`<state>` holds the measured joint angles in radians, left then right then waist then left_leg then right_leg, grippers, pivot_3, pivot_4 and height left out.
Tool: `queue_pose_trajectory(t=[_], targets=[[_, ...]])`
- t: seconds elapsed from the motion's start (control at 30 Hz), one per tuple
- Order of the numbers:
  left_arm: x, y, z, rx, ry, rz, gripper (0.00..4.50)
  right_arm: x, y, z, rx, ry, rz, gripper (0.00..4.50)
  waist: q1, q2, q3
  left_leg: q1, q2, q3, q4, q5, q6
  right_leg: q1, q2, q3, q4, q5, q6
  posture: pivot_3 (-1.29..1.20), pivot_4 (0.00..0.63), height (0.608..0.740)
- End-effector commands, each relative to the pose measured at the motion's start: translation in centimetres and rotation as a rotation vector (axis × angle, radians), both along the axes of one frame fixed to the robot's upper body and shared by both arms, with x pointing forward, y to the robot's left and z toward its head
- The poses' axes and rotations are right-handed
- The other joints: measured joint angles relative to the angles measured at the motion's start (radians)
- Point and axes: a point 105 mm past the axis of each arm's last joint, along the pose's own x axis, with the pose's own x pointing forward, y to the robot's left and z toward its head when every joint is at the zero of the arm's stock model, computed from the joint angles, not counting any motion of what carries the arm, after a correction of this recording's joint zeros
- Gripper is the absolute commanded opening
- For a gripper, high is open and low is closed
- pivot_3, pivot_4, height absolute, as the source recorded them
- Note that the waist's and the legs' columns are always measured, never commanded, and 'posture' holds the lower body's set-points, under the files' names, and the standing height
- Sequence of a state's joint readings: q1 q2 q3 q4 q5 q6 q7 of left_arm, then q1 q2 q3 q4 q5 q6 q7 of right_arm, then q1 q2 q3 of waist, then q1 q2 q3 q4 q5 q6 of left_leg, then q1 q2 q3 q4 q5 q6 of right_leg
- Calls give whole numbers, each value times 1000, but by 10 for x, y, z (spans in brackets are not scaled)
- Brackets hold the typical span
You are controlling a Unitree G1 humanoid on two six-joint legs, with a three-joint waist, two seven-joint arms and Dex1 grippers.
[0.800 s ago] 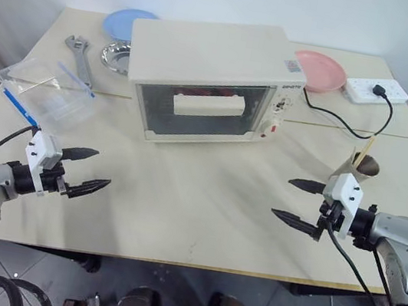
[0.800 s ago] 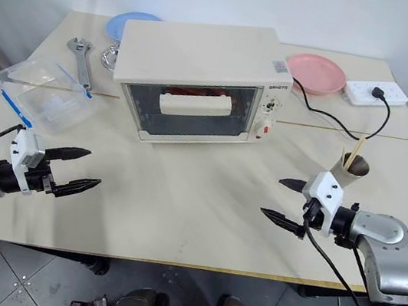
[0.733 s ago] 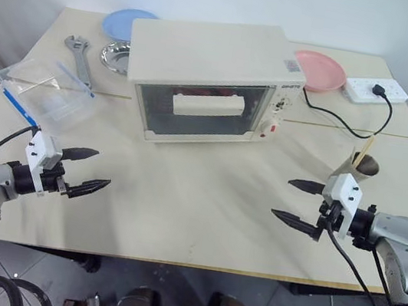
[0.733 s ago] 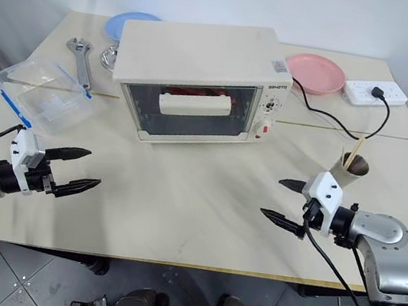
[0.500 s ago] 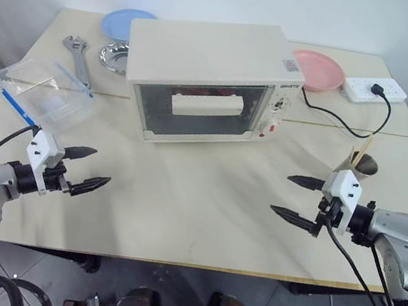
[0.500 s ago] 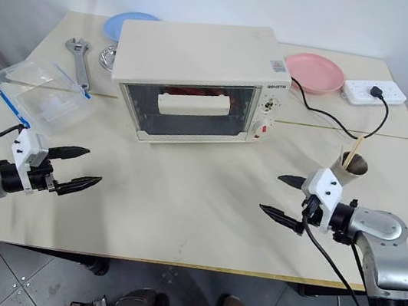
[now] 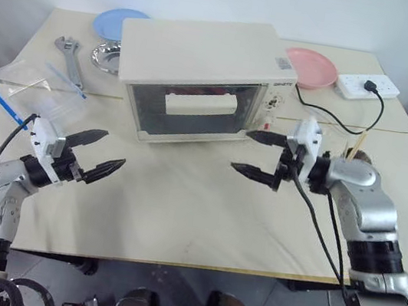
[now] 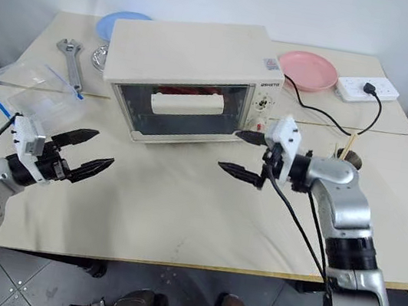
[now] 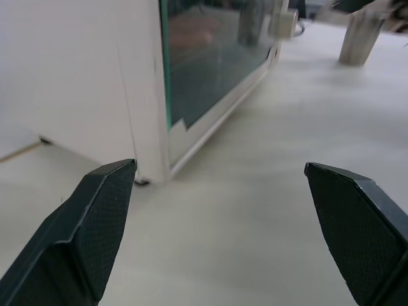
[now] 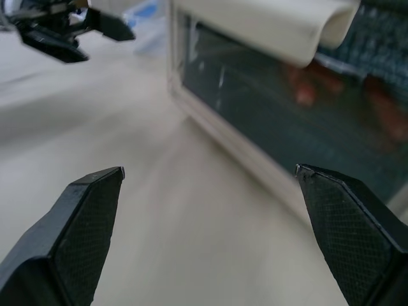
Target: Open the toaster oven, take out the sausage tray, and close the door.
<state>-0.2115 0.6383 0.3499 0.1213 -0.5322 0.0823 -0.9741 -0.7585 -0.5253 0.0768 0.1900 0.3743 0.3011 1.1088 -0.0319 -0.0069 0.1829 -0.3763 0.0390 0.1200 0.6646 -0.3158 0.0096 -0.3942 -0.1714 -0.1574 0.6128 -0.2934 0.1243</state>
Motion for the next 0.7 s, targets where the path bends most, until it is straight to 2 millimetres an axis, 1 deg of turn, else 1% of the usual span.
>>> queue_pose_trajectory(t=[0.03, 0.17, 0.23, 0.33, 0.5, 0.6, 0.67, 0.7], targets=[[-9, 2, 17, -31, -78, 13, 4482, 1, 13, 19, 10, -72, 68, 4500, 0, 0, 0, 0, 0, 0, 0, 0, 0, 0, 0, 0, 0, 0, 0, 0, 150, 740], [-15, 4, 19, -52, -82, 33, 4482, 4, 30, 33, 13, -118, 142, 4500, 0, 0, 0, 0, 1, 0, 0, 0, 0, 0, 1, 0, 0, 0, 0, 0, 150, 740], [-19, 4, 20, -59, -89, 41, 4482, 2, 36, 37, 11, -135, 177, 4500, 0, 0, 0, 0, 1, 0, 1, 0, 0, 0, 1, 0, 0, 0, 0, 0, 150, 740], [-25, 6, 21, -71, -93, 49, 4482, -8, 44, 38, -2, -137, 254, 4500, 0, 0, 0, 0, 1, 0, 0, 0, -1, 0, 1, 0, 0, 0, 0, 0, 150, 740], [-28, 8, 22, -75, -86, 62, 4482, -20, 48, 41, -1, -136, 319, 4500, -7, 0, 0, 0, 3, 1, 0, -1, -2, -2, 3, 0, 0, 0, 0, 0, 150, 740], [-26, 11, 26, -79, -88, 78, 4482, -28, 47, 36, -27, -124, 345, 4500, -10, 0, 0, 0, 5, 1, 0, -2, -3, -2, 5, 0, 0, 0, 0, 0, 150, 740], [-22, 14, 30, -83, -82, 97, 4482, -33, 45, 29, -48, -110, 353, 4500, -11, 0, 0, 0, 6, 1, 0, -2, -4, -2, 6, 0, 0, 0, 0, 0, 150, 740], [-20, 16, 31, -84, -71, 99, 4482, -34, 43, 21, -67, -100, 353, 4500, -10, 0, 0, -1, 6, 1, 0, -2, -4, -2, 6, 0, 0, 0, 0, 0, 150, 740]])
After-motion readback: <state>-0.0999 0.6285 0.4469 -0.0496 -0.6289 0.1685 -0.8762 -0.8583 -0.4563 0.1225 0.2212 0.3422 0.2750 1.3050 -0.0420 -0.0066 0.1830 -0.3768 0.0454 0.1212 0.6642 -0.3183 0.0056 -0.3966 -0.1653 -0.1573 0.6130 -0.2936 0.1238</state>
